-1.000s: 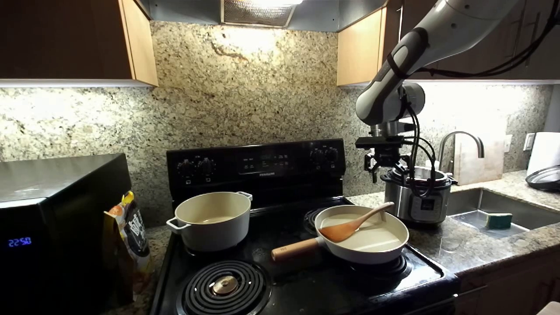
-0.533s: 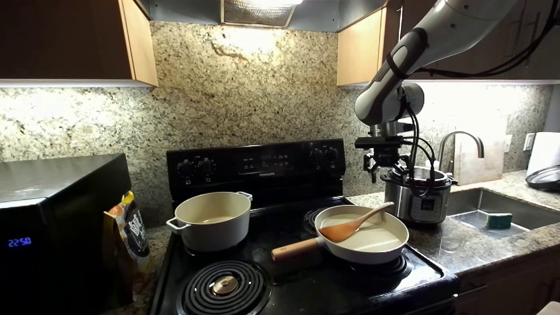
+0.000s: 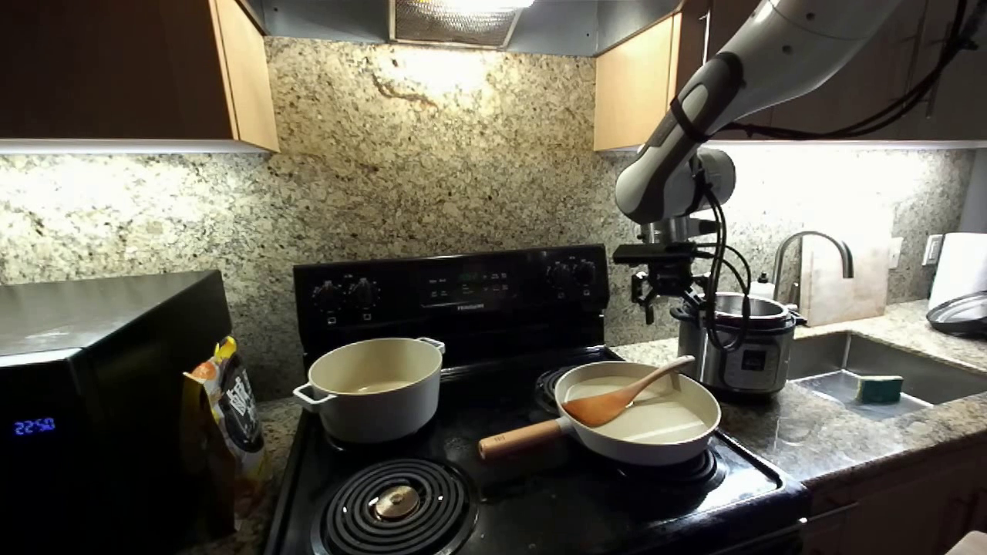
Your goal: Stir the water in the pan with the spatula
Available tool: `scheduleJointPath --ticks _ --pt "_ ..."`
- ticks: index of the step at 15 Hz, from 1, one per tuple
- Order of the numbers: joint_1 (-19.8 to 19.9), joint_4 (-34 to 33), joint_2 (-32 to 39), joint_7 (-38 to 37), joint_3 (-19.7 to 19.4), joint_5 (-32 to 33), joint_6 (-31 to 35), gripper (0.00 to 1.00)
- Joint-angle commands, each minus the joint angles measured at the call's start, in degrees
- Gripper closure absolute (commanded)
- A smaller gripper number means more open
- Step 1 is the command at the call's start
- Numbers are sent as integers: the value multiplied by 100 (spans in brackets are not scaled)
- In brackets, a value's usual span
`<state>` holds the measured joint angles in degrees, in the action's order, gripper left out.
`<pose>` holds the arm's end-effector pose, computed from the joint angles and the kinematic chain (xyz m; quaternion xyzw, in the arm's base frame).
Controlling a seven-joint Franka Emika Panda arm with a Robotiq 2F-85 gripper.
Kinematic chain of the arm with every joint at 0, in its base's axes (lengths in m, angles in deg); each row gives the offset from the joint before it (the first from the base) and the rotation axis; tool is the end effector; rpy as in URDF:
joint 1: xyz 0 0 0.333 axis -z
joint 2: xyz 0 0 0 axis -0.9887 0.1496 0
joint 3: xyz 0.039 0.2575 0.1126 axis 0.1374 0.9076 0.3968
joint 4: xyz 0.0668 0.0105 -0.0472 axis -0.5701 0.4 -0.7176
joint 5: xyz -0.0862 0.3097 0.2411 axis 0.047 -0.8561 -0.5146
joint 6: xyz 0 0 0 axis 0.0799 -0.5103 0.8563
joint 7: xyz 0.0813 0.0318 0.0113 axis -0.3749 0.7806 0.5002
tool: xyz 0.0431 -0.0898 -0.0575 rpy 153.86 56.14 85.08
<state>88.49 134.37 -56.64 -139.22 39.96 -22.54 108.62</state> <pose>0.5304 -0.1833 0.2819 0.8136 -0.5767 -0.0046 0.0745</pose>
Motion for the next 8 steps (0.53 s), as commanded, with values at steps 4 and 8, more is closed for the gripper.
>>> scheduleJointPath --ticks 4,8 --pt "23 -276 393 -246 -61 -150 51 0" --pt "113 -508 741 -26 -92 -452 38 0"
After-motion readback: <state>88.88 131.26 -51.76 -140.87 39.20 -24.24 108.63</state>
